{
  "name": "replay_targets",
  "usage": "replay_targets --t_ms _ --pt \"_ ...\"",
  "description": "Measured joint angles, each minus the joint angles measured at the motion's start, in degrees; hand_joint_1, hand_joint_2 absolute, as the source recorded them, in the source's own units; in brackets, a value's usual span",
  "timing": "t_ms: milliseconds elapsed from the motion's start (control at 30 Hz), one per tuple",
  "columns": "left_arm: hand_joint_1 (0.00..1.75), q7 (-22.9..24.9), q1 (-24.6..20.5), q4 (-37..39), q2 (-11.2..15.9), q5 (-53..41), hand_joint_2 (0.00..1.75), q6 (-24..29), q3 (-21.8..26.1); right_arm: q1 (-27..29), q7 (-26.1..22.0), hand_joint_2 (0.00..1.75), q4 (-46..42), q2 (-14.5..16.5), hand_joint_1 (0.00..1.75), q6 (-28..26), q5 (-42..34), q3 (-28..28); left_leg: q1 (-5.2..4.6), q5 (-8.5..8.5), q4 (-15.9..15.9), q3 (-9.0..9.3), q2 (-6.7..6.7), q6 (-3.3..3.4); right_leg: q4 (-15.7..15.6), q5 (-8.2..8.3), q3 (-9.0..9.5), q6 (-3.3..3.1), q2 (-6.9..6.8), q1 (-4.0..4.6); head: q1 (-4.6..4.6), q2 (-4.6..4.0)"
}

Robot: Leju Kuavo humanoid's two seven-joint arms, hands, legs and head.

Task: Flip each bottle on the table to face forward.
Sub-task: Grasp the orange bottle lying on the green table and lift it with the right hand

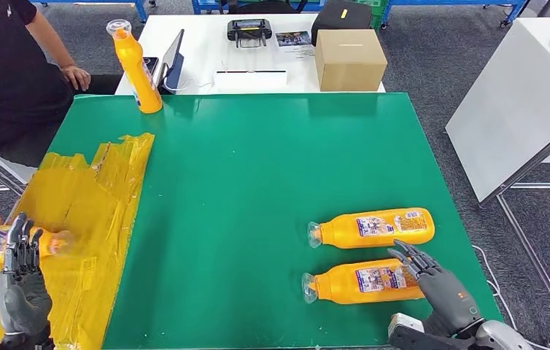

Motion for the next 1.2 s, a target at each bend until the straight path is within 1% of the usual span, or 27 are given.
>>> replay_targets --t_ms 367,667,833,1033,1100,1167,1200 --pt "0.0 0.0 -1.0 0.8 0.8 1.1 0.0 -0.3 -0.4 -0.4 1.1 1.75 2.1 -4.7 0.0 3.8 -0.4 -0.4 0.0 -0.02 0.0 -0.04 0.0 0.01 0.0 -0.01 -0.04 0.0 0.0 0.0 0.0 0.0" --pt "0.0 0.0 -2.3 2.2 1.3 2.0 0.0 -0.4 -1.6 -1.4 2.6 1.75 3.7 -8.4 0.0 6.1 -1.2 0.9 0.0 -0.01 0.0 -0.02 0.01 0.02 0.0 0.0 -0.01 0.0 0.01 0.0 -0.01 0.0" --pt "0.0 0.0 -3.2 3.3 1.5 2.3 0.0 -0.4 -2.8 -4.8 3.3 1.75 6.8 -8.9 0.0 6.9 -0.4 3.3 0.0 -0.01 0.0 -0.02 0.02 0.02 0.0 0.0 -0.01 0.0 0.04 0.0 -0.01 0.0" --pt "0.0 0.0 -4.4 4.9 1.9 2.6 0.0 -0.4 -4.3 -11.2 3.3 1.75 12.9 -8.6 0.0 8.2 0.9 8.1 0.0 0.0 0.0 -0.01 0.03 0.02 0.0 0.01 0.0 0.0 0.04 0.0 0.0 0.0" --pt "0.0 0.0 -4.6 5.3 1.9 2.7 0.0 -0.4 -4.5 -12.7 3.2 1.75 14.5 -8.4 0.73 8.7 0.8 9.2 0.0 0.0 0.0 -0.01 0.03 0.02 0.0 0.01 0.0 0.01 0.04 0.0 -0.01 0.0" --pt "0.0 0.0 -4.9 5.8 2.1 2.9 0.0 -0.6 -4.7 -14.2 3.2 1.75 15.9 -8.6 1.45 10.3 0.1 10.4 0.0 0.0 0.0 -0.01 0.05 0.02 0.0 0.01 0.0 0.01 0.08 0.0 -0.01 0.0" --pt "0.0 0.0 -5.2 6.1 2.3 3.1 0.0 -0.7 -4.8 -15.3 3.2 1.75 16.7 -8.9 1.49 11.6 -0.6 11.2 0.0 0.0 0.0 0.0 0.07 0.02 0.0 0.02 0.0 0.01 0.12 0.0 -0.01 0.0"
